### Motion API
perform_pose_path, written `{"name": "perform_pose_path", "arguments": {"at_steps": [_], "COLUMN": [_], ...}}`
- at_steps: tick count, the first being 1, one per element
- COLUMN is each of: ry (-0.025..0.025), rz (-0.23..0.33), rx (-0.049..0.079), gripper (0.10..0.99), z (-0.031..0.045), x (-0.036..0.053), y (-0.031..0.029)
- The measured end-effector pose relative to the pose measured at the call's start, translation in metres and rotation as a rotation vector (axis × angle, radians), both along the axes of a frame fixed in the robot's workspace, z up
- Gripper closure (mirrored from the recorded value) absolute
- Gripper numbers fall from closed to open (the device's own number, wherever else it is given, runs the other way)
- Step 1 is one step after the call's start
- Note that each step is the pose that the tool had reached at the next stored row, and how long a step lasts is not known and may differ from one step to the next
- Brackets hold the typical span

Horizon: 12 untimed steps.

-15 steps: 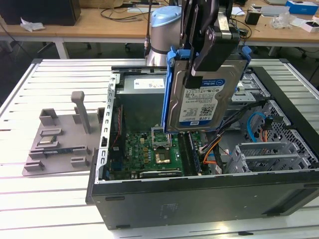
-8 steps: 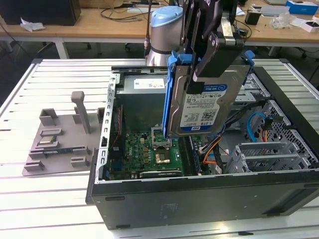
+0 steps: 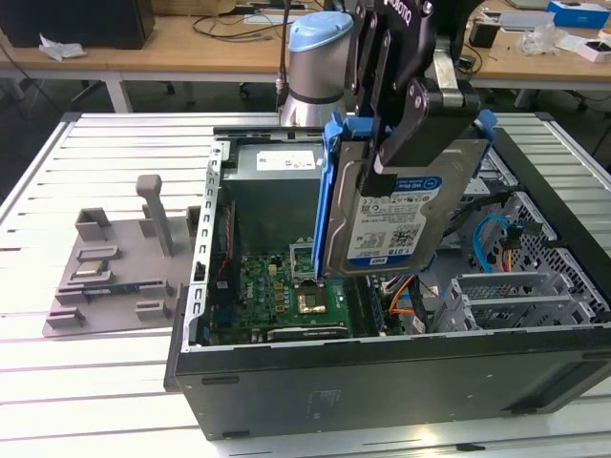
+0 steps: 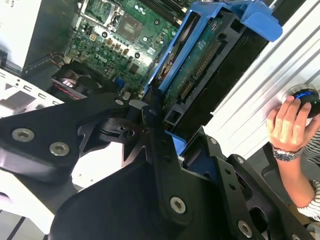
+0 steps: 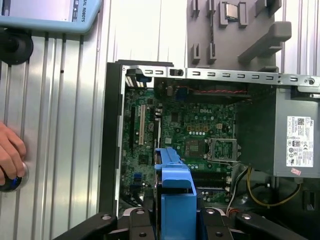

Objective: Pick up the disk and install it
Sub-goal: 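Pick up the disk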

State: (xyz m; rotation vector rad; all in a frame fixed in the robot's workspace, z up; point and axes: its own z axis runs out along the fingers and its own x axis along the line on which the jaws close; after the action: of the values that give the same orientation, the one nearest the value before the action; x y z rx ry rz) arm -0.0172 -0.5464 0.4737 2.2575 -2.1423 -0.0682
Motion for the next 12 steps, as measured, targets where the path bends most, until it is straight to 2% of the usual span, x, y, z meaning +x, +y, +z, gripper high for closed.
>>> {"name": "perform_pose_path", "arguments": {"at_steps": [2,7,12], "ry": [0.0,0.0,0.0], "rz": [0.0,0.0,0.0], "rx": [0.0,0.0,0.0], "gripper": [0.718,0.718,0.718], "z": [-0.0002,-0.0007,-0.0012], "x": [0.0,0.0,0.0], "y": [-0.0027,-0.0153,-0.0253]}}
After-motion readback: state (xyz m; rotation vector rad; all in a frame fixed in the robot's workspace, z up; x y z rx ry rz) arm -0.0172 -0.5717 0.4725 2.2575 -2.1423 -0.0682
